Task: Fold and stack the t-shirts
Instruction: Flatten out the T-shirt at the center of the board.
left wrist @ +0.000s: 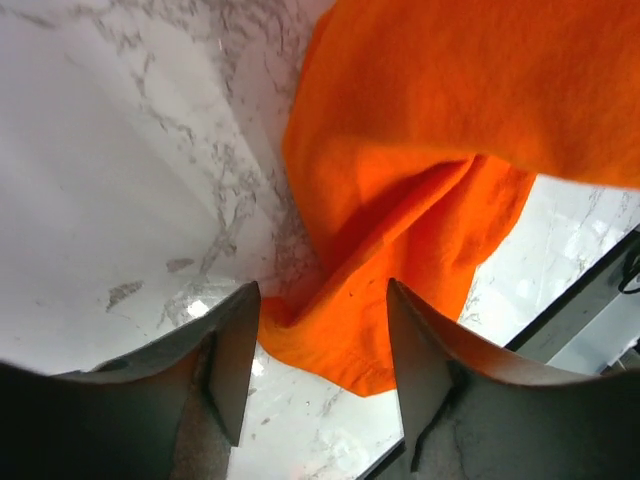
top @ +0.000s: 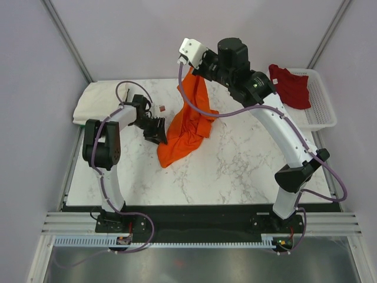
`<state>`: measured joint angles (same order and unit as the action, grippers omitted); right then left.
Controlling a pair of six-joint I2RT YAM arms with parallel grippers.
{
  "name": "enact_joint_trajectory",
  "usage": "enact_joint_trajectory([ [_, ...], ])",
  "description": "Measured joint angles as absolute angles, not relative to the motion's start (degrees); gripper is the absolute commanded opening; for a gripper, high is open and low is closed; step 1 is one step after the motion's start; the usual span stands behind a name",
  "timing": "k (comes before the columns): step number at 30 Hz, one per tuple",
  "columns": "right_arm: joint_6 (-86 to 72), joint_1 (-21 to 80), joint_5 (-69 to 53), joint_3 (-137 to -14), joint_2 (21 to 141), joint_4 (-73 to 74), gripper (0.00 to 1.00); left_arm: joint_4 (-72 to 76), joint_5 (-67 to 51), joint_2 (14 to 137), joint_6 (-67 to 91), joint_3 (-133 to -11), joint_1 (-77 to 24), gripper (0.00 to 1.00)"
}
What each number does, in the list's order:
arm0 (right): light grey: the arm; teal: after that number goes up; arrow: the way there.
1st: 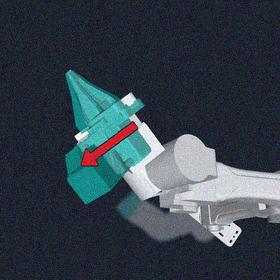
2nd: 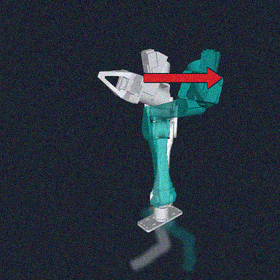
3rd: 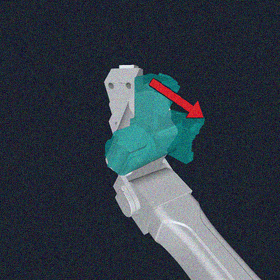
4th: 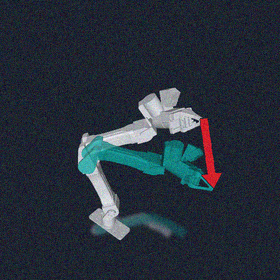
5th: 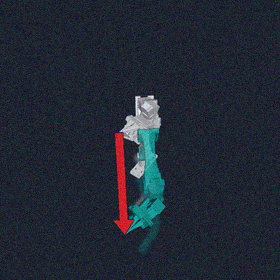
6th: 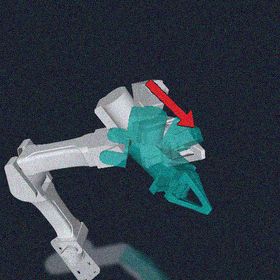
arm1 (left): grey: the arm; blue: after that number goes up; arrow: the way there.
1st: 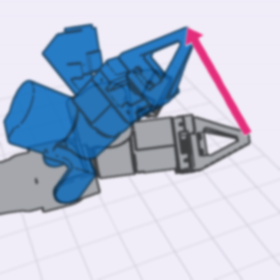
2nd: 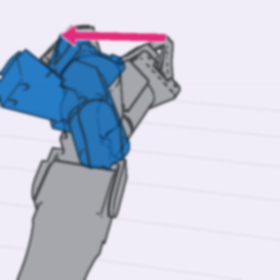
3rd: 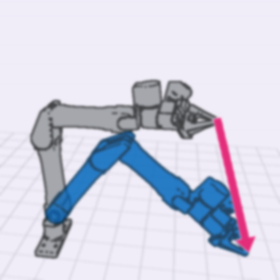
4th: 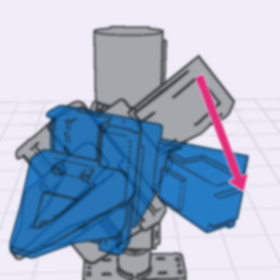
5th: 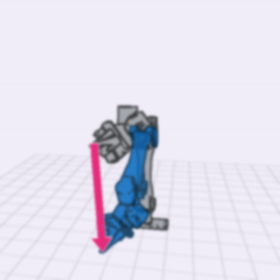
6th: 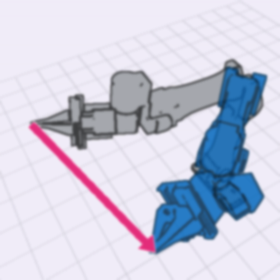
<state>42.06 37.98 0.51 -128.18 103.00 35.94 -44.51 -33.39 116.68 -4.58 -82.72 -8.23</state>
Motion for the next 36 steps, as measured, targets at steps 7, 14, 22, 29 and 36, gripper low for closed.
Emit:
enact_joint_trajectory([
  [7,42.3,37.7,0.5,-128.5,104.5,35.7,0.0,-45.5,-33.7,113.1,-6.3,-78.9,-9.4,0.02],
  [14,42.3,35.8,1.6,-133.3,109.7,34.3,0.0,-48.7,-35.4,100.4,-6.5,-78.5,-12.4,0.02],
  [22,42.3,31.8,3.1,-138.4,115.8,31.8,0.0,-52.1,-38.1,88.0,-9.6,-73.1,-24.2,0.29],
  [29,42.3,28.9,3.9,-139.0,117.6,30.5,0.0,-55.4,-36.8,89.9,-10.7,-68.9,-27.5,0.52],
  [36,42.0,28.0,4.2,-139.0,117.6,30.4,0.0,-51.0,-24.6,91.3,-10.8,-71.6,-26.5,0.53],
])
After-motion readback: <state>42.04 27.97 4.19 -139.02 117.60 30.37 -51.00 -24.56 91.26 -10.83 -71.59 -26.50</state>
